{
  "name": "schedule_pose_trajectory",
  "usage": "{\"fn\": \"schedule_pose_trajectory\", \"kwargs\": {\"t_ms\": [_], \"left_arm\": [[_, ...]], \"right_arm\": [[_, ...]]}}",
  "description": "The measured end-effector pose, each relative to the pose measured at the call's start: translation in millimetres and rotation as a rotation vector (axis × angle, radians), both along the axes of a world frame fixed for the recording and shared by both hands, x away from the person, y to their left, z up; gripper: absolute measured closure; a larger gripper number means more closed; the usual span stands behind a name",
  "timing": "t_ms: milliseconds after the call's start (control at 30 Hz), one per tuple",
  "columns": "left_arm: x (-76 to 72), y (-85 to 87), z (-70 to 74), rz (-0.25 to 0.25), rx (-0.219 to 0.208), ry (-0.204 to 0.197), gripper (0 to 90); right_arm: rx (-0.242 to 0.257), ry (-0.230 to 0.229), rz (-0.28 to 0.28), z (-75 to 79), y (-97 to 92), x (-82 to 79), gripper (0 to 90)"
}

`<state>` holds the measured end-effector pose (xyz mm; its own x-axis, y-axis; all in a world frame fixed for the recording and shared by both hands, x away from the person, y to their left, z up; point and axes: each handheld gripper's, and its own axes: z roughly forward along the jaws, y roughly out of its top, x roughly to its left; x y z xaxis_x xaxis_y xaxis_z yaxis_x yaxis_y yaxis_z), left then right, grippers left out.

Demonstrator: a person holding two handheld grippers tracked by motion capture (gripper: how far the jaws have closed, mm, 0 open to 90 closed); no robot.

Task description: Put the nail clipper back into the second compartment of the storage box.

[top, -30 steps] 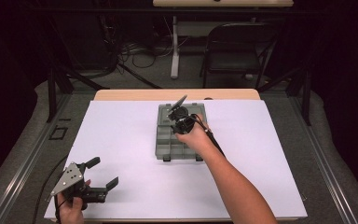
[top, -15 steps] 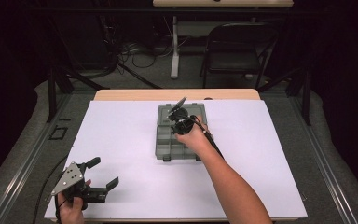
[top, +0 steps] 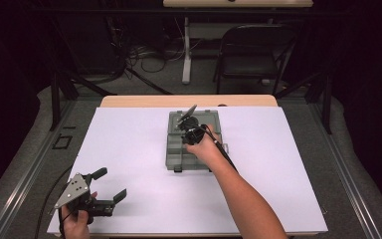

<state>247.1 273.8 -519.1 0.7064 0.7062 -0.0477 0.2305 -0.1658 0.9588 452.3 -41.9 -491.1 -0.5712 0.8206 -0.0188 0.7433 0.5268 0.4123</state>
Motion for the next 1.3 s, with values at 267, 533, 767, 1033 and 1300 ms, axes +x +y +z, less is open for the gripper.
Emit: {"fn": "schedule_pose_trajectory", "kwargs": {"t_ms": [267,533,767,1033,1300], "left_arm": [[0.1,-0.2,-0.1,0.000,-0.001,0.001,0.6],[0.0,0.0,0.0,-0.001,0.000,0.000,0.6],[-0.1,0.1,0.1,-0.001,-0.001,-0.001,0.6],[0.0,0.0,0.0,-0.001,-0.001,-0.001,0.8],[-0.1,0.2,0.1,0.000,-0.003,-0.001,0.9]], "right_arm": [[0.017,-0.012,-0.013,-3.6,0.8,0.7,79.4],[0.016,-0.020,-0.016,-5.9,0.8,1.9,79.4],[-0.005,-0.004,-0.023,-5.1,0.3,2.6,79.4],[0.015,-0.023,-0.018,-7.2,1.2,2.7,79.1],[-0.014,0.000,-0.013,-4.1,0.6,2.5,79.0]]}}
